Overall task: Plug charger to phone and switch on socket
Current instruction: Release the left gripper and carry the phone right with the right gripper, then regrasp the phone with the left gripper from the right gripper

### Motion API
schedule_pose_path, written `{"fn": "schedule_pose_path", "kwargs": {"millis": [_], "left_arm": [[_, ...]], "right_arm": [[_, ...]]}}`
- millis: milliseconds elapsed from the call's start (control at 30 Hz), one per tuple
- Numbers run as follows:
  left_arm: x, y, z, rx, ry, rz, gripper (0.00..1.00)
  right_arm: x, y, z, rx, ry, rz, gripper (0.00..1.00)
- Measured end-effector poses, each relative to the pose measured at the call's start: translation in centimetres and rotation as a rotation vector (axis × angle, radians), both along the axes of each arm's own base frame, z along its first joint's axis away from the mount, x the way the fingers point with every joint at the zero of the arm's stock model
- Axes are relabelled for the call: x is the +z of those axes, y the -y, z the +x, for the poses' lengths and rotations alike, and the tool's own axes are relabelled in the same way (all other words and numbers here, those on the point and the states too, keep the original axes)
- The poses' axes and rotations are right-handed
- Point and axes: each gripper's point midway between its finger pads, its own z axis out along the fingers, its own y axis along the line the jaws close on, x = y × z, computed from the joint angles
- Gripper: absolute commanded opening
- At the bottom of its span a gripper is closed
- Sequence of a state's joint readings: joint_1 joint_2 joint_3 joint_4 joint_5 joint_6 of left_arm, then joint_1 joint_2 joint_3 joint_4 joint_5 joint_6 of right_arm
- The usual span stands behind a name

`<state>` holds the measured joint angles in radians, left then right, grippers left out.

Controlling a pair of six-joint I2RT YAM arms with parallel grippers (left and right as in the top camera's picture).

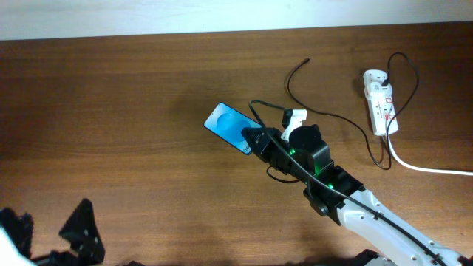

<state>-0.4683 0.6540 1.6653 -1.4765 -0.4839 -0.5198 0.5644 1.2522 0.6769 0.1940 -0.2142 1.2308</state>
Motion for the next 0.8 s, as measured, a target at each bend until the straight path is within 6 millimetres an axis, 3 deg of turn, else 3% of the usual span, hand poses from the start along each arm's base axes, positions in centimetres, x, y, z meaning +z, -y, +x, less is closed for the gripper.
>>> {"fn": "schedule_pose_path", "kwargs": {"millis": [167,333,367,467,567,633,800], "left_arm": [[-2.5,1.2,4.0,0.089,0.076,-0.119,0.99],[-5.7,4.7,9.0,0.073,0.107,-0.254,0.99],[-7.2,5.8,10.0,0.067,0.094,-0.325,0.99],[-11.8,8.1,11.3,0.093,-0.029,-0.498,0.99],[-12.7,11.2,13.3,0.03,-0.108,-0.632,0.99],[-15.0,12.7,14.8,0.012,-0.234,-0.683,0.99],[-20.7,15.2,19.1,-0.051,-0.51,-0.839,0.99]], "right_arm": [[-0.2,0.1,0.1,-0.006,-0.003,-0.003,0.04],[-0.2,0.0,0.1,-0.003,-0.003,-0.003,0.04],[-0.2,0.0,0.1,-0.003,-0.004,-0.003,0.04],[-0.2,0.0,0.1,-0.002,-0.004,-0.003,0.04],[-0.2,0.0,0.0,-0.002,-0.006,-0.002,0.04],[-0.2,0.0,0.0,0.0,-0.025,0.018,0.04],[-0.8,2.9,1.4,-0.06,-0.136,0.096,0.04]]}}
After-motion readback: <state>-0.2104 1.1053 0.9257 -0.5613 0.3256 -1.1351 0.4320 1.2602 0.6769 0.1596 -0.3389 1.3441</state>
